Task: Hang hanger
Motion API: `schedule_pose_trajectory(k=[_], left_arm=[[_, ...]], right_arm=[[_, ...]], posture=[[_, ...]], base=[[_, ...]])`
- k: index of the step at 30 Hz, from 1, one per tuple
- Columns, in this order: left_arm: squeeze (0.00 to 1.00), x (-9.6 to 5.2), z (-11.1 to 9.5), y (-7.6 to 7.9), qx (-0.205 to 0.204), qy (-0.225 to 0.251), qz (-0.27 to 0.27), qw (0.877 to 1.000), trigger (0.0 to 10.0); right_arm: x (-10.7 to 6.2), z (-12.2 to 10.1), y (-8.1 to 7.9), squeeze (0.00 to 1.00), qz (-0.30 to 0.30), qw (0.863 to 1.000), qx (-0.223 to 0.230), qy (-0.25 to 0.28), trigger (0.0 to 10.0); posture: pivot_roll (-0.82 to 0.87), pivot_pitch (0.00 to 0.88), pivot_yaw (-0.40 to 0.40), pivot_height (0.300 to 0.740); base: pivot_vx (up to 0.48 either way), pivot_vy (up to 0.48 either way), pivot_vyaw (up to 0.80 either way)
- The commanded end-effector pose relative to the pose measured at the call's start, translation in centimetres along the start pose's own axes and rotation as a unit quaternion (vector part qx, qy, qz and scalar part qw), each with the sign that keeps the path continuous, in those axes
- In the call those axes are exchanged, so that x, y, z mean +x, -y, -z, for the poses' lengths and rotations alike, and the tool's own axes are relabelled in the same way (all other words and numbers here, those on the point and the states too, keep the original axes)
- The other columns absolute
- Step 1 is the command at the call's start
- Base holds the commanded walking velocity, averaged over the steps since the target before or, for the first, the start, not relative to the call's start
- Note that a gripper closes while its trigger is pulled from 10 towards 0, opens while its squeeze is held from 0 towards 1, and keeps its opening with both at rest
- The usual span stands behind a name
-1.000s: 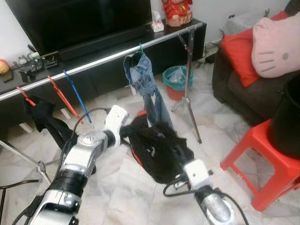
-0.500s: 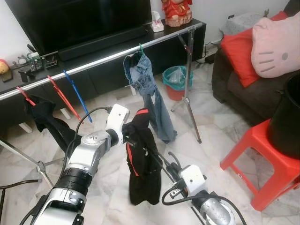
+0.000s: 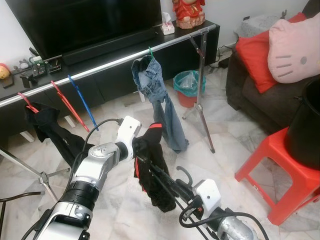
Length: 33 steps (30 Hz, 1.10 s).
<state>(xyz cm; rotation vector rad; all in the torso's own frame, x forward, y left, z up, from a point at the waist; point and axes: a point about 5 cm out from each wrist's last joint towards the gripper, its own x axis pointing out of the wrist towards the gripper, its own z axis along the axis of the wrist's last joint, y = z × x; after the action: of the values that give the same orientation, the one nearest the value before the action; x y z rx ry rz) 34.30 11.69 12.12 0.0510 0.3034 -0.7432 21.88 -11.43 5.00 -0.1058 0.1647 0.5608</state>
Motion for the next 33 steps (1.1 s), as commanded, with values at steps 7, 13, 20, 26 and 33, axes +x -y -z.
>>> schedule_pose_trajectory(k=[7,13,20,26,33], left_arm=[[0.00,-0.7,0.5,0.3,0.009,-0.013,0.040,0.999,10.0],[0.00,-1.4,1.2,1.5,0.017,-0.032,0.107,0.994,10.0],[0.00,-1.2,0.7,2.1,0.022,-0.019,0.122,0.992,10.0],[0.00,-1.3,0.0,2.2,0.030,-0.012,0.130,0.991,10.0],[0.00,-1.3,-0.3,2.5,0.028,-0.007,0.139,0.990,10.0]], right_arm=[[0.6,-1.7,1.0,0.00,0.042,0.998,-0.025,0.038,10.0],[0.9,-1.9,1.1,0.00,0.053,0.997,-0.024,0.043,10.0],[1.0,-0.9,-0.2,0.00,0.008,1.000,-0.005,0.015,10.0],[0.8,-0.3,-1.5,0.00,-0.043,0.999,0.028,-0.004,10.0],[0.3,0.4,-1.4,0.00,-0.066,0.997,0.037,-0.035,10.0]], posture=[[0.11,0.032,0.177,0.740],[0.11,0.035,0.177,0.740],[0.11,0.037,0.175,0.740],[0.11,0.037,0.177,0.740],[0.11,0.036,0.178,0.740]], base=[[0.000,0.000,0.00],[0.000,0.000,0.00],[0.000,0.000,0.00],[0.000,0.000,0.00],[0.000,0.000,0.00]])
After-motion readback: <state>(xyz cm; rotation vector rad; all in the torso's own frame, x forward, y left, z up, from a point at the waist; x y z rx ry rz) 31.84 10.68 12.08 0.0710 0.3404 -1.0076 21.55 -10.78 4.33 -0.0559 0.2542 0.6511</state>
